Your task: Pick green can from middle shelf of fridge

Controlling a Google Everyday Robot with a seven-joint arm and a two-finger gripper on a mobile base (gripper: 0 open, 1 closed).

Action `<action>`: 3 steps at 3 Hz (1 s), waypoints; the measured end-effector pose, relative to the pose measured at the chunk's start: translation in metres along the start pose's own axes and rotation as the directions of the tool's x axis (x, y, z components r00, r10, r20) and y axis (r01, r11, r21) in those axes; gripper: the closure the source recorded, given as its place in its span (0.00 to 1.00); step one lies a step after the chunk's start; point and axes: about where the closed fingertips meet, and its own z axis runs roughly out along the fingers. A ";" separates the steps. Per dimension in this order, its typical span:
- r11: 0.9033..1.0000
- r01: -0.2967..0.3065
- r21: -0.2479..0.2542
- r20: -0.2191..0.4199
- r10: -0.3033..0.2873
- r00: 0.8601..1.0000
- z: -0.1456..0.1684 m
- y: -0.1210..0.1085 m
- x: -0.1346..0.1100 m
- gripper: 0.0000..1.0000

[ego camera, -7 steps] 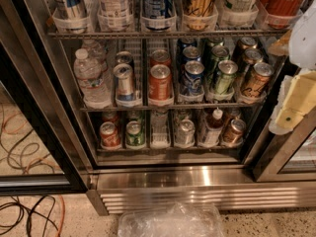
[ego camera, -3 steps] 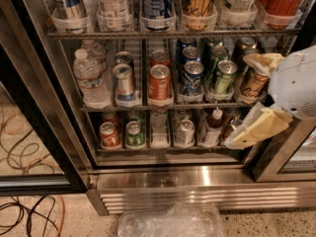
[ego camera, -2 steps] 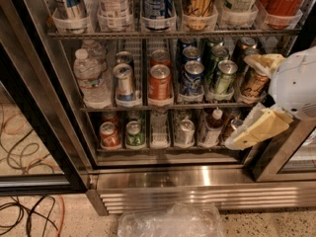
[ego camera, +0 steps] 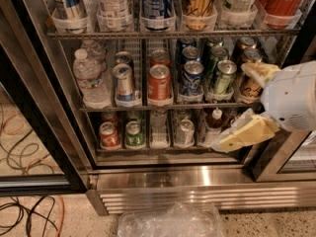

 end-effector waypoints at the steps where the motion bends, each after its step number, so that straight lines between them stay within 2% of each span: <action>1: 0.994 -0.094 0.051 0.103 0.088 0.991 0.027 0.016 -0.006 0.00; 2: 0.982 -0.158 0.103 0.177 0.138 0.975 0.059 0.031 0.006 0.00; 3: 0.955 -0.274 0.118 0.251 0.238 0.938 0.089 0.050 0.043 0.00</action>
Offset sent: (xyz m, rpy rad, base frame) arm 0.0124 0.0640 -0.0807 0.3963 -0.1486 -0.1986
